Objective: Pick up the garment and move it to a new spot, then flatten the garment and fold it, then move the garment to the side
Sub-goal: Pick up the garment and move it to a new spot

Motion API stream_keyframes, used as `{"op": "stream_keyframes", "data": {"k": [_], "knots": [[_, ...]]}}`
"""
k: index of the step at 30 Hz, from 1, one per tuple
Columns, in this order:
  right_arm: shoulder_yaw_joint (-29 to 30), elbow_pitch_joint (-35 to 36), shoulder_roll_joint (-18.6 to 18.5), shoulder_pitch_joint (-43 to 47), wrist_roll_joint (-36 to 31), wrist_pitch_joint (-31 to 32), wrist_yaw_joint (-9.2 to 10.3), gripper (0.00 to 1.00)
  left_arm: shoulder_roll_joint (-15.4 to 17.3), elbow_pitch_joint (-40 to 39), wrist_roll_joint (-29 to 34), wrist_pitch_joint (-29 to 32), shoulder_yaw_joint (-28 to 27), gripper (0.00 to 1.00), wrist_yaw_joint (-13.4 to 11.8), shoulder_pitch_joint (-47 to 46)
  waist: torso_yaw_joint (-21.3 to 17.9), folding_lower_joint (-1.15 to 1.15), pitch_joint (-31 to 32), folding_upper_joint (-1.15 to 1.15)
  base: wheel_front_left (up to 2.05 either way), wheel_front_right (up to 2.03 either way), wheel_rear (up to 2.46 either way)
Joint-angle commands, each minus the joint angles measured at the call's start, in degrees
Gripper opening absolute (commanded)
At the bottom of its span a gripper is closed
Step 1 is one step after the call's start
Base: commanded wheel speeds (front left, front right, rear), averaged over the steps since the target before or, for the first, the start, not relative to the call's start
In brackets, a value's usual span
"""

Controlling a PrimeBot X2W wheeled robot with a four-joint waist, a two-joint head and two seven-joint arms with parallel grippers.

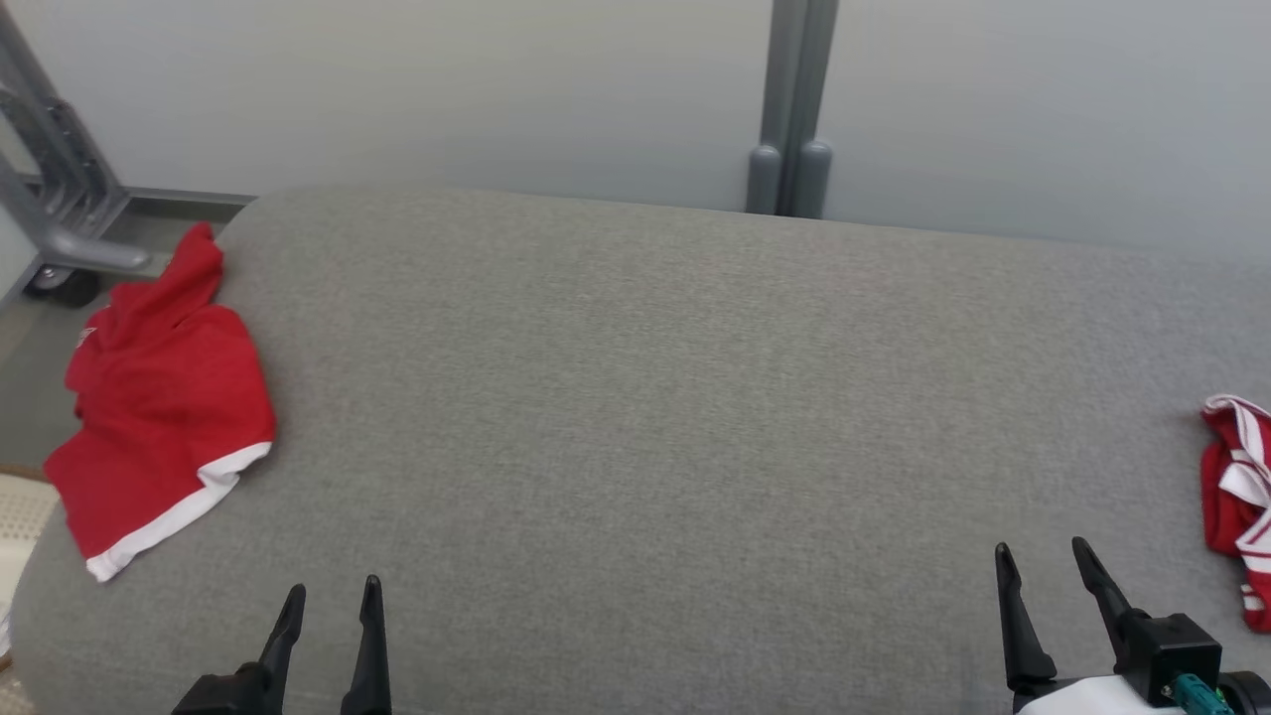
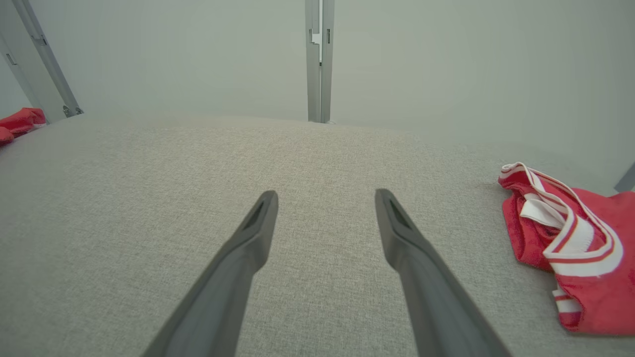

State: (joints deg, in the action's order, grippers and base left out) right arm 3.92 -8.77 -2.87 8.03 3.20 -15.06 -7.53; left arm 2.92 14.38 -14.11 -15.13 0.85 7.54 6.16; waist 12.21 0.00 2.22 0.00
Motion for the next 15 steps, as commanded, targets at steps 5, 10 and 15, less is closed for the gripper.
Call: {"op": "stream_keyframes", "data": {"k": [5,10,15], "knots": [[-3.0,-0.9,-0.1,-0.8,0.7,-0.1,0.08,1.0,0.4,-0.6,0.4,0.0,-3.2,1.0,-0.1,2.5,13.6,0.0,2.2,0.0,0.0,0.0,0.0],[-7.9,-2.6,-0.2,-4.7,-0.5,-0.1,0.09,1.0,0.1,-2.7,-0.5,0.0,-7.4,1.0,-0.1,4.0,15.2,0.0,0.7,0.0,0.0,0.0,0.0],[-10.2,-3.7,-0.6,-6.9,-0.6,-0.1,0.08,1.0,0.0,-4.1,-1.6,0.0,-9.2,1.0,-0.1,4.9,15.7,0.0,0.1,0.0,0.0,0.0,0.0]]}}
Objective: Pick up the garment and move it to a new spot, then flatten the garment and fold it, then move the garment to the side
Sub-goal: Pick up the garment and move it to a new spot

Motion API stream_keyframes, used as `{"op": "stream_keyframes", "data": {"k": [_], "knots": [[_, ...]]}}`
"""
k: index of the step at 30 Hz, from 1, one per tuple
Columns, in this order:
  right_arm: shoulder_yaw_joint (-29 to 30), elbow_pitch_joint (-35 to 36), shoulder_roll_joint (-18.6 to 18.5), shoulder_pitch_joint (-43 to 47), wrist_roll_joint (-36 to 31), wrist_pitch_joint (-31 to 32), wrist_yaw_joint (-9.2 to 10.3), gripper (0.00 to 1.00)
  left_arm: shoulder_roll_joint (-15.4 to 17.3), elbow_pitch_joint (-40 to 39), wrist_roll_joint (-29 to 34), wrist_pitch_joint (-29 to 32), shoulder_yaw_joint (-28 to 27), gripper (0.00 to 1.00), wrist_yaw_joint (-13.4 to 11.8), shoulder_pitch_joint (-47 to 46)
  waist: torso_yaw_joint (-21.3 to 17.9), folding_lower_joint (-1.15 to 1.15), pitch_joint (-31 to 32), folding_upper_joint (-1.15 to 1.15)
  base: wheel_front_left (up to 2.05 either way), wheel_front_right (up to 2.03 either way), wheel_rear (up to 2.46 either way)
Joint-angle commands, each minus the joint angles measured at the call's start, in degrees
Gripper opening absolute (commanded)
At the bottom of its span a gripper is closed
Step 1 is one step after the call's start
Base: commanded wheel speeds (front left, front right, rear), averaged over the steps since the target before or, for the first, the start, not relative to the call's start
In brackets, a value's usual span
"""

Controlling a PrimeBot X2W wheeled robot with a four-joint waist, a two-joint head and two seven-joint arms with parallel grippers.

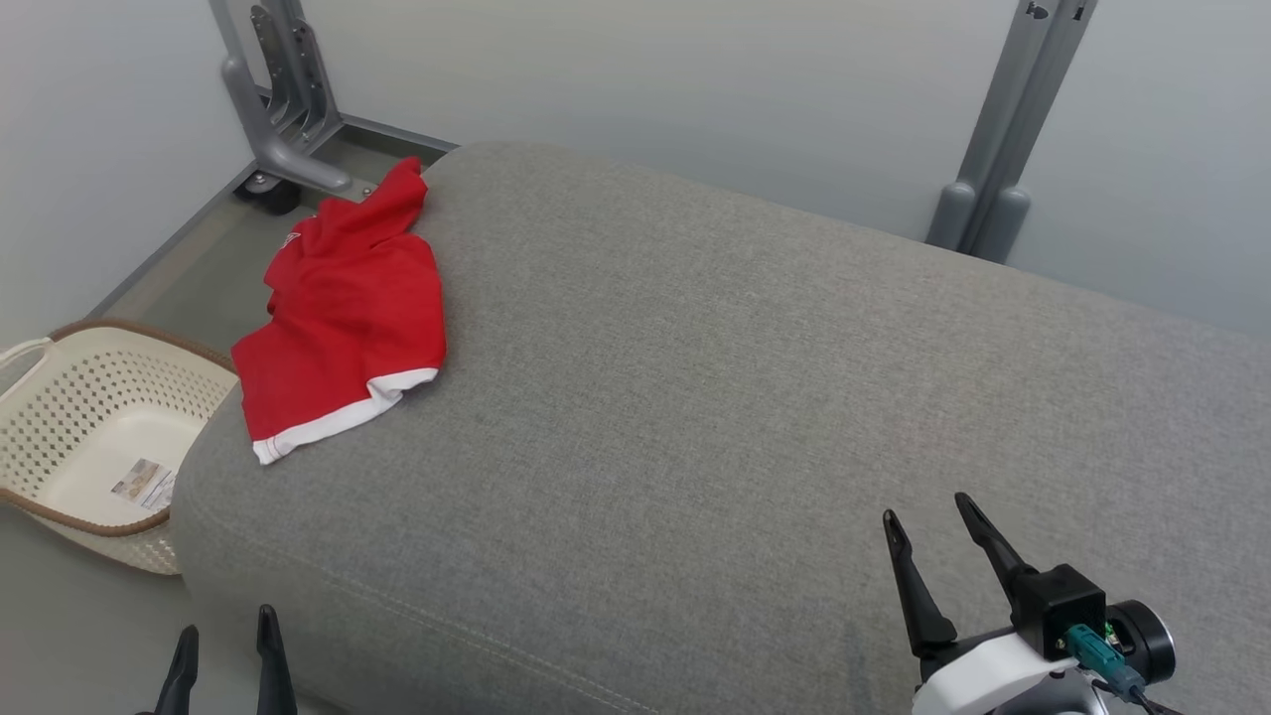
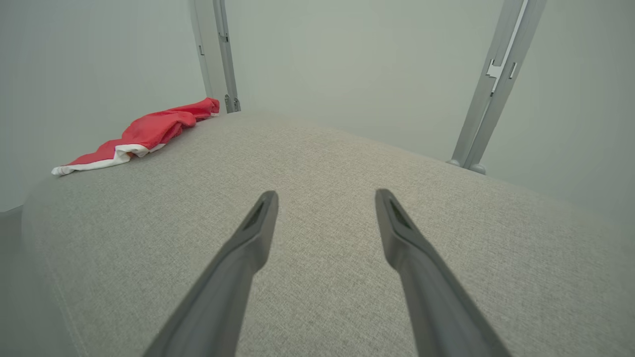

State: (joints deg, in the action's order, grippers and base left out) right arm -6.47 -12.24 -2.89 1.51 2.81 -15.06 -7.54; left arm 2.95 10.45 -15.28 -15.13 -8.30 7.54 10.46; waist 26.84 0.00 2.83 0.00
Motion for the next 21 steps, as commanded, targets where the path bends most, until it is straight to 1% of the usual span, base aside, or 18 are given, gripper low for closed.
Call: {"op": "stream_keyframes", "data": {"k": [1,8,12,16,21], "knots": [[-0.1,-0.3,-0.7,-0.6,0.0,-0.1,0.09,1.0,0.0,-0.3,-0.7,0.0,-0.2,1.0,-0.1,0.7,1.1,0.0,-0.6,0.0,0.0,0.0,0.0],[-0.9,-0.9,-2.1,0.3,0.9,-0.1,0.09,1.0,0.0,0.1,-1.2,0.0,0.0,1.0,-0.1,0.2,1.2,0.0,-0.7,0.0,0.0,0.0,0.0],[0.2,-0.2,-3.4,1.2,1.1,-0.1,0.09,1.0,0.0,1.9,-0.8,0.0,1.2,1.0,-0.1,-2.2,1.2,0.0,-1.4,0.0,0.0,0.0,0.0],[1.6,1.3,-5.8,0.3,-0.1,-0.1,0.09,1.0,0.4,6.3,-2.1,0.0,4.3,1.0,-0.1,-8.1,1.5,0.0,-6.3,0.0,0.0,0.0,0.0],[-0.5,3.3,-11.5,-5.2,-1.3,-0.1,0.09,1.0,1.1,14.0,-8.4,0.1,5.8,1.0,-0.1,-20.5,-0.7,0.0,-17.6,0.0,0.0,0.0,0.0]]}}
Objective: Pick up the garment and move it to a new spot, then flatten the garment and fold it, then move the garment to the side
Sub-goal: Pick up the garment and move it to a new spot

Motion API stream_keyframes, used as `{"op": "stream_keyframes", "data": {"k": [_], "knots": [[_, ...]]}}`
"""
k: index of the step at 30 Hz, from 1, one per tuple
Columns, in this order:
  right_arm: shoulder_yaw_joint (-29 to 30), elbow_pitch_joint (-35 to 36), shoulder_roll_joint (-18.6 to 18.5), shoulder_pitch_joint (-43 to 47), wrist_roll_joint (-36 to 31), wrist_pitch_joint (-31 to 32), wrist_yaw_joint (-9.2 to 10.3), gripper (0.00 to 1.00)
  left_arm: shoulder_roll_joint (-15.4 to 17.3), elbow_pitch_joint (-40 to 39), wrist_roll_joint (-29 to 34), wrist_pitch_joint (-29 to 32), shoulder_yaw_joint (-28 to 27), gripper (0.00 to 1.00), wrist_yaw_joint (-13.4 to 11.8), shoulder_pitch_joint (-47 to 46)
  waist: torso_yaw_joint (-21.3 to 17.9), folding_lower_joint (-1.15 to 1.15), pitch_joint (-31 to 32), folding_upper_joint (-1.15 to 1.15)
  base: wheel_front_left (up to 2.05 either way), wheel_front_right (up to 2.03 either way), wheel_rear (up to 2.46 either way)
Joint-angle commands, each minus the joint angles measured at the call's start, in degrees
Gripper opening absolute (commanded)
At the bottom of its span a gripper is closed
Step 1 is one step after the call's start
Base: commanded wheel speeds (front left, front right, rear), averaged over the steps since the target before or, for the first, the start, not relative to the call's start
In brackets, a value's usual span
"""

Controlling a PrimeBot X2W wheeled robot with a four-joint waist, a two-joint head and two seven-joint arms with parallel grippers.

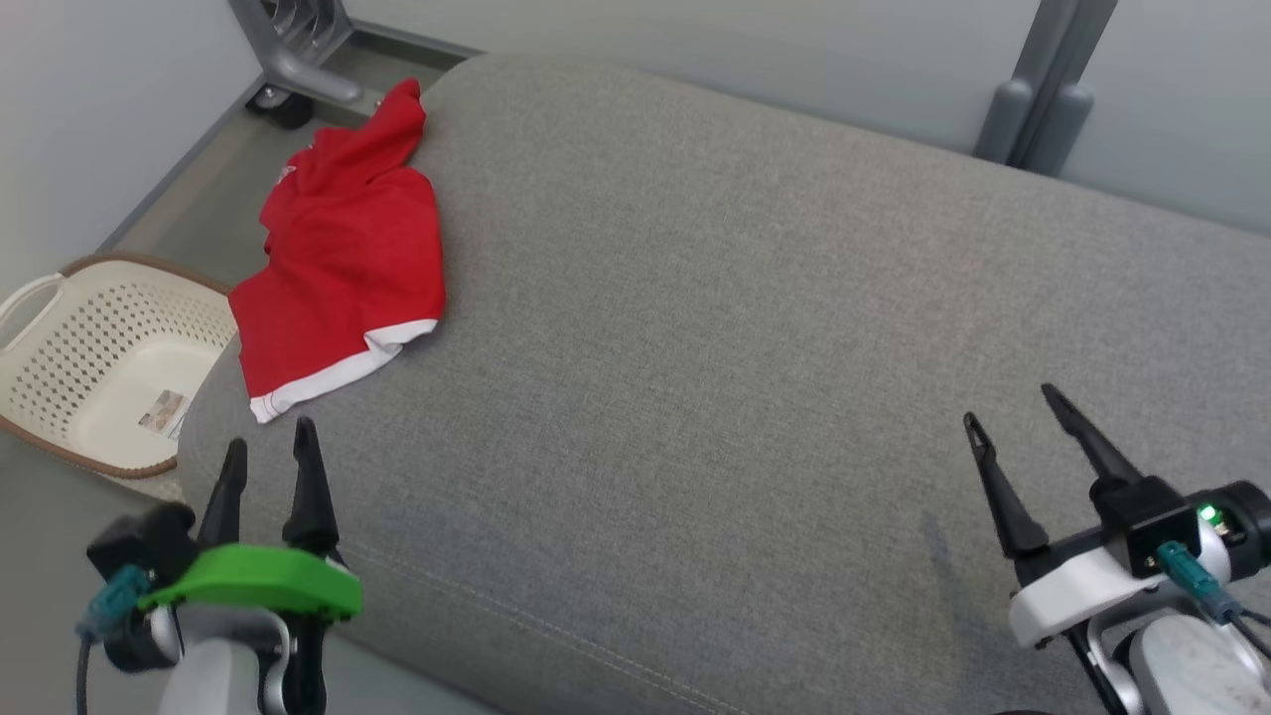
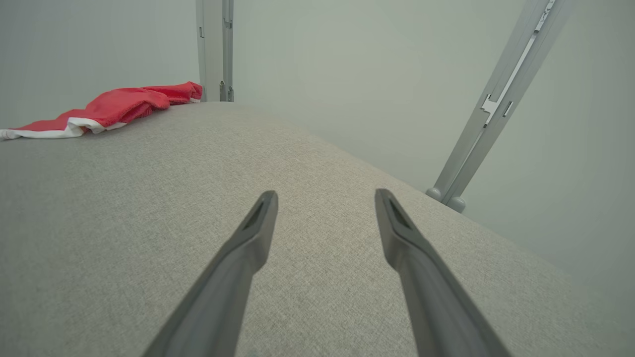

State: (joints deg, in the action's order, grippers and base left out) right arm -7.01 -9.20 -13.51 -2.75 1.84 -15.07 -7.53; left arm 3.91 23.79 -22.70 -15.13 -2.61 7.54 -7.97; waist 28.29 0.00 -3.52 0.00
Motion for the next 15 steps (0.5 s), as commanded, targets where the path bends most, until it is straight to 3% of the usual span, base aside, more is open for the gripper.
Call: {"op": "stream_keyframes", "data": {"k": [1,6,15], "knots": [[0.1,0.6,-2.1,-2.1,-0.4,-0.1,0.08,1.0,0.2,2.4,-2.4,0.6,0.4,1.0,-0.1,-4.9,-2.4,0.0,-13.4,0.0,0.0,0.0,0.0],[0.4,2.7,-7.5,-6.9,-0.3,-0.1,0.08,1.0,2.5,12.4,-10.4,3.8,1.6,1.0,-0.1,-20.5,-3.6,0.0,-23.8,0.0,0.0,0.0,0.0],[0.8,5.4,-9.9,-7.1,0.1,-0.1,0.08,1.0,6.9,28.1,-18.6,10.5,4.1,1.0,-0.1,-35.3,-6.4,0.0,-29.5,0.0,0.0,0.0,0.0]]}}
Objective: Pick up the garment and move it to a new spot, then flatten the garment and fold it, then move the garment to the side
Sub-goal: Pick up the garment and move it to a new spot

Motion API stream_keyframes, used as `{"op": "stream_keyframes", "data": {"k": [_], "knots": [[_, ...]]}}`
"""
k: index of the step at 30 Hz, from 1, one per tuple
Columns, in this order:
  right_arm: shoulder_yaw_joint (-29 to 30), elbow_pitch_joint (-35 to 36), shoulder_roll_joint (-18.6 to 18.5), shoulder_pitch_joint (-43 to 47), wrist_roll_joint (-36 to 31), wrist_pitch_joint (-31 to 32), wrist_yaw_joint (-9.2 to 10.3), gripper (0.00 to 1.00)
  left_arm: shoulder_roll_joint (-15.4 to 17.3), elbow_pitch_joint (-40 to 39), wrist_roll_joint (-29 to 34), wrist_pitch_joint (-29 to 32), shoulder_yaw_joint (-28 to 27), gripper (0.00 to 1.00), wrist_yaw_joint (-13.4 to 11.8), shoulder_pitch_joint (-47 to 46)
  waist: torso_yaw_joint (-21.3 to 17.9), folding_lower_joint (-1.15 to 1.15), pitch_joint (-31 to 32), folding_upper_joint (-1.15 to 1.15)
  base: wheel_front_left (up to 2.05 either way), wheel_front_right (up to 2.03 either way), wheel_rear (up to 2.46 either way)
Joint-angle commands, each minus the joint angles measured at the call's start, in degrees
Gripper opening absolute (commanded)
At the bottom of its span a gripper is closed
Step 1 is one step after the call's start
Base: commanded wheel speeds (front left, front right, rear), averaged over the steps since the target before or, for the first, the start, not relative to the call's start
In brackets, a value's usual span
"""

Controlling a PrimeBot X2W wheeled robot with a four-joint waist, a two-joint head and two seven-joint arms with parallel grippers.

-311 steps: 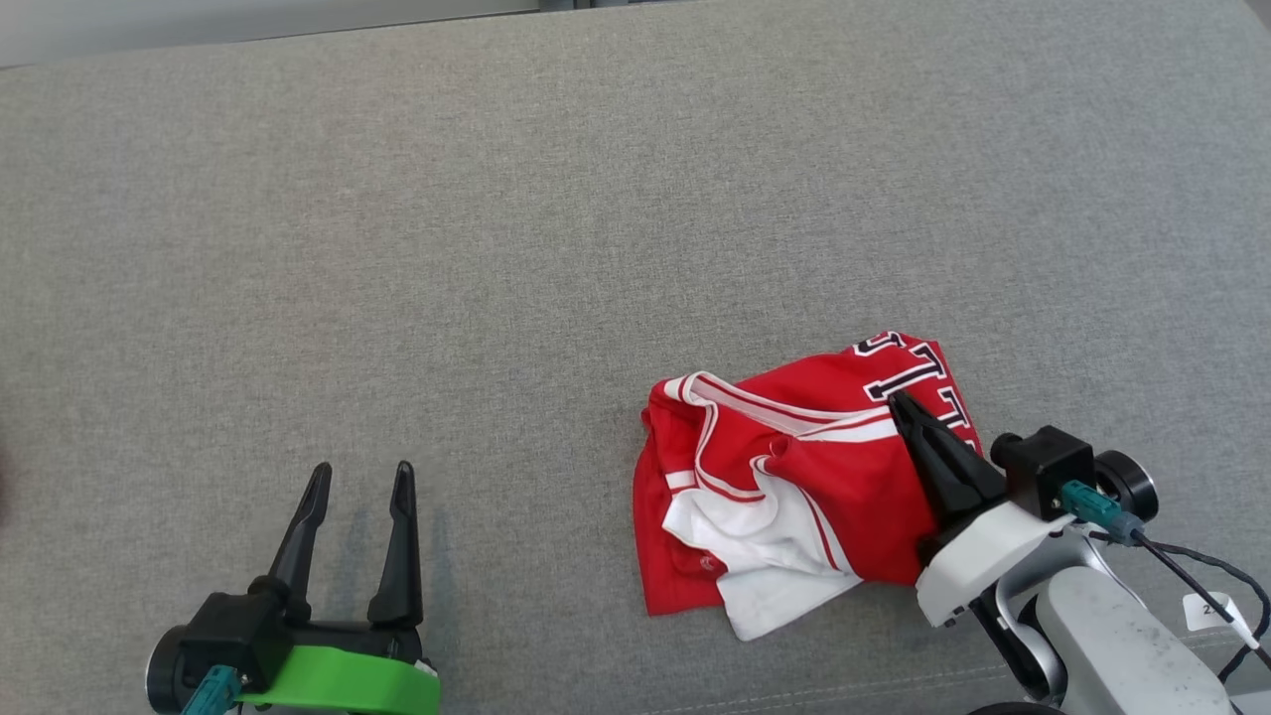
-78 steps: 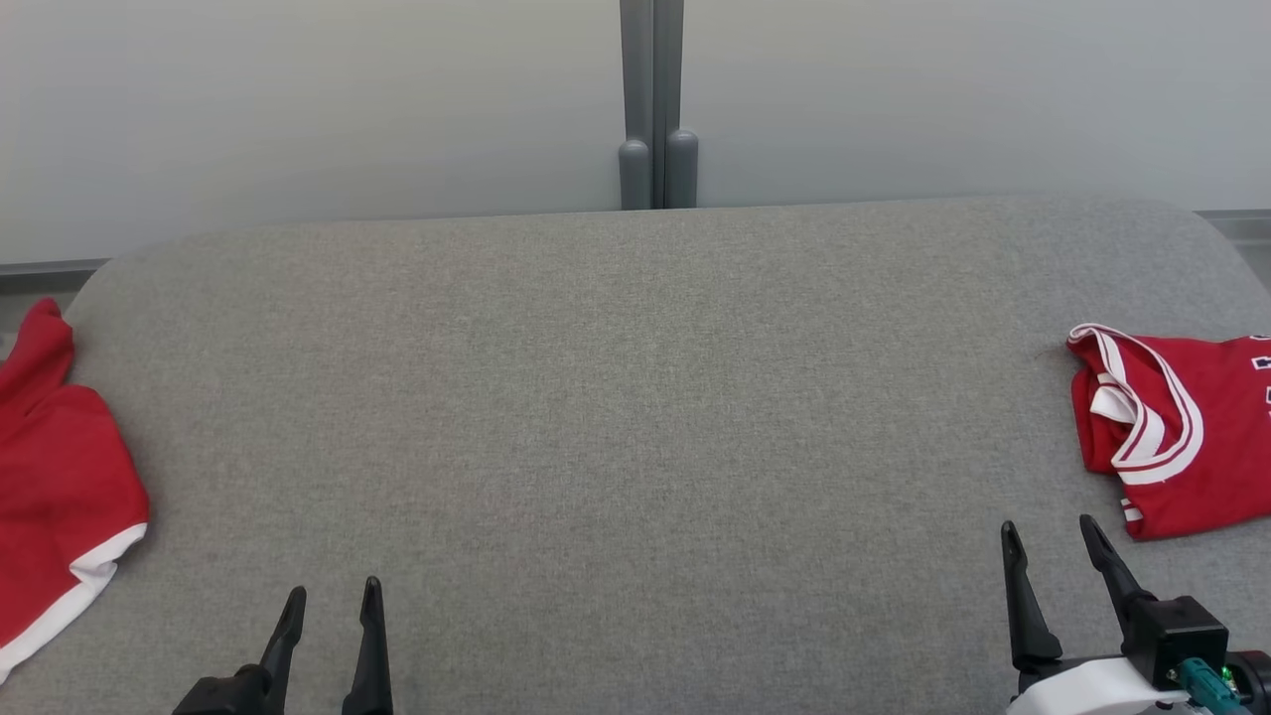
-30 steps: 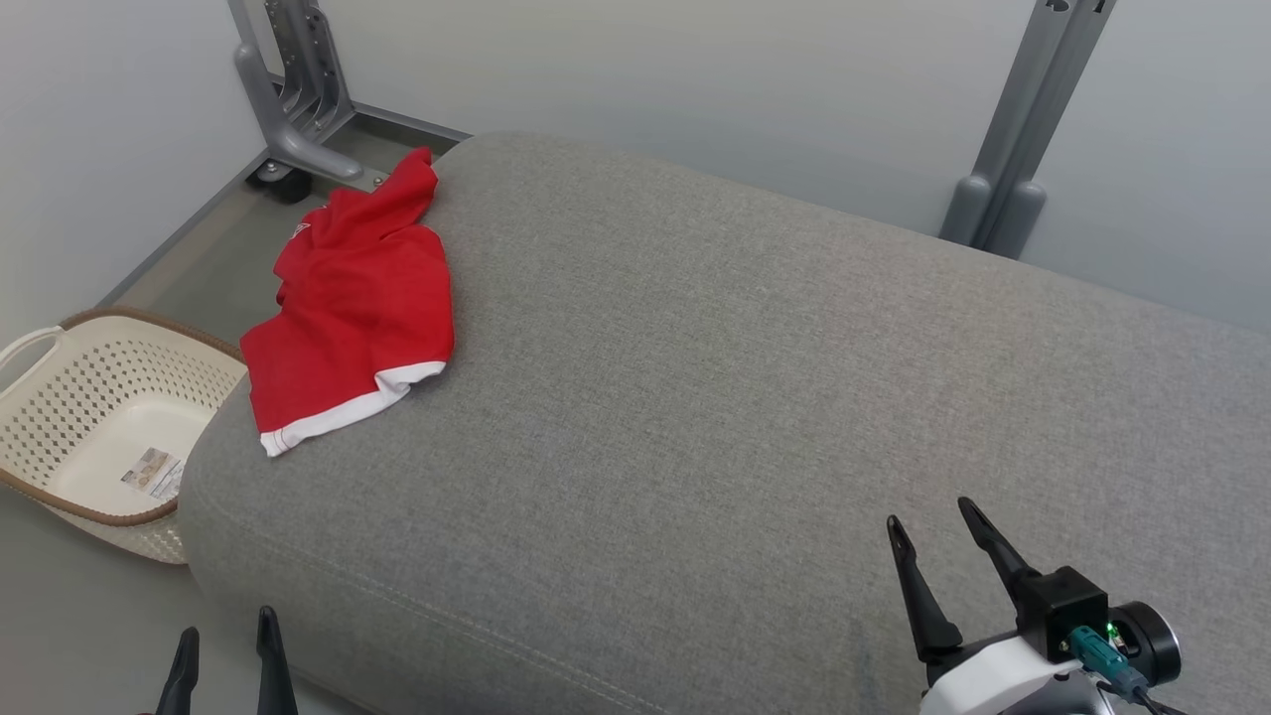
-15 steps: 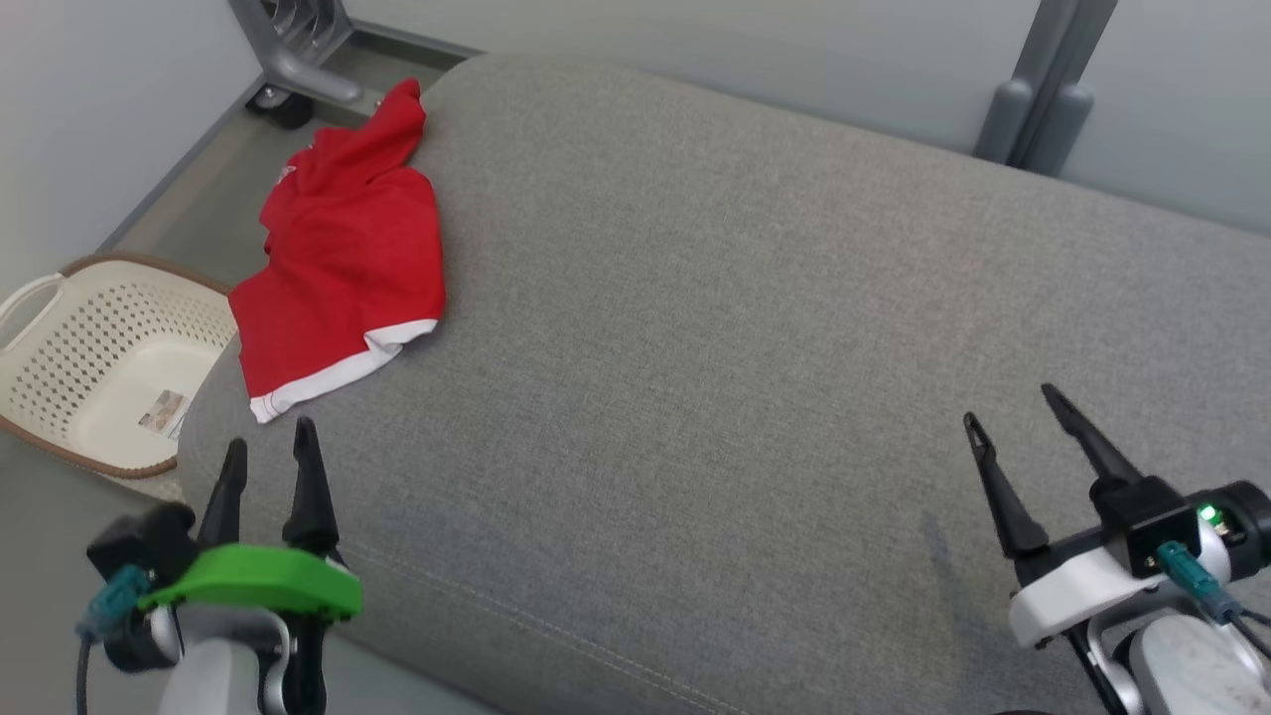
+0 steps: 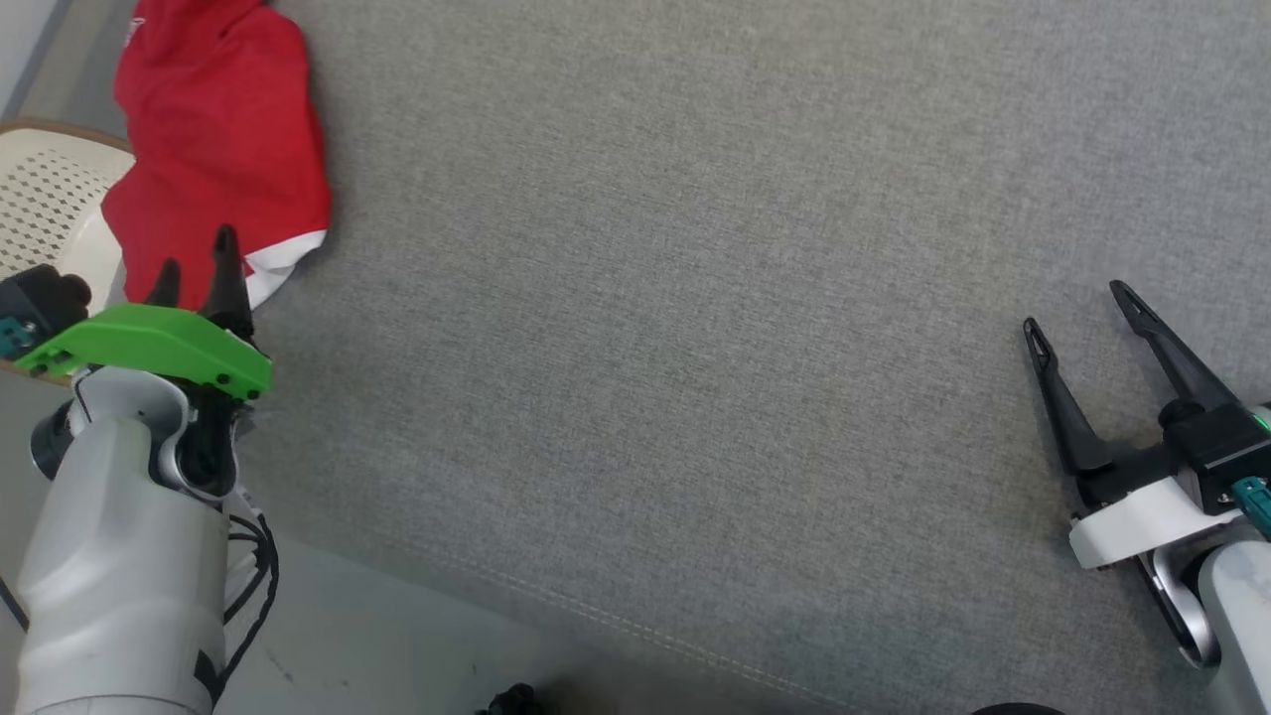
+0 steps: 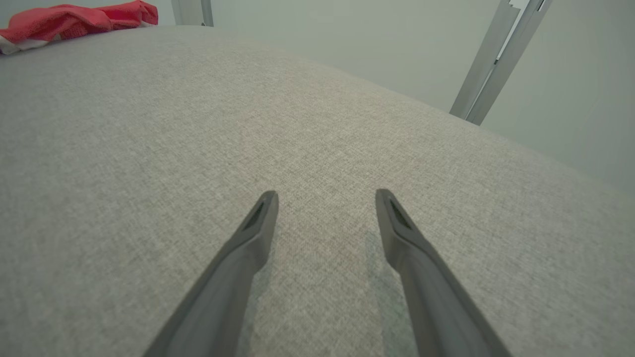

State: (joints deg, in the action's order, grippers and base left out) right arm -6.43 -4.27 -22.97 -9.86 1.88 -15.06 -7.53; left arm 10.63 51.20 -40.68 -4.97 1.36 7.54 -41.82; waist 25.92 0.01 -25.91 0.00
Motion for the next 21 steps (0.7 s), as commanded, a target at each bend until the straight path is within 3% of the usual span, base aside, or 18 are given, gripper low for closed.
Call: {"op": "stream_keyframes", "data": {"k": [1,9,17,18,19,21], "knots": [[0.2,0.5,-0.5,0.0,0.0,-0.1,0.08,1.0,0.1,0.7,-0.7,0.3,0.1,1.0,-0.1,-1.4,-4.1,-0.01,-7.1,0.0,0.0,0.0,0.0],[0.9,2.2,-1.6,3.1,0.2,0.1,0.1,1.0,3.3,12.1,-5.1,2.2,1.5,1.0,-0.1,-6.8,-6.6,-0.01,-8.7,0.0,0.0,0.0,0.0],[2.1,2.9,-1.5,5.5,0.0,0.4,0.1,1.0,1.9,17.9,-7.2,1.5,2.0,1.0,-0.1,-8.4,-6.7,-0.01,-9.1,0.0,0.0,0.0,0.0],[2.3,2.8,-1.4,5.9,-0.1,0.4,0.1,1.0,1.7,18.2,-7.3,1.5,2.4,0.81,-0.1,-8.2,-6.6,-0.01,-9.0,0.0,0.0,0.0,0.0],[2.3,2.8,-1.3,6.1,-0.1,0.4,0.1,1.0,1.6,18.6,-7.4,1.7,2.7,0.48,-0.1,-8.1,-6.6,-0.01,-8.8,0.0,0.0,0.0,0.0],[2.2,2.6,-1.0,6.0,0.1,0.4,0.09,1.0,1.6,19.0,-7.8,1.8,3.2,0.12,-0.1,-7.8,-6.4,-0.01,-8.4,0.0,0.0,0.0,0.0]]}}
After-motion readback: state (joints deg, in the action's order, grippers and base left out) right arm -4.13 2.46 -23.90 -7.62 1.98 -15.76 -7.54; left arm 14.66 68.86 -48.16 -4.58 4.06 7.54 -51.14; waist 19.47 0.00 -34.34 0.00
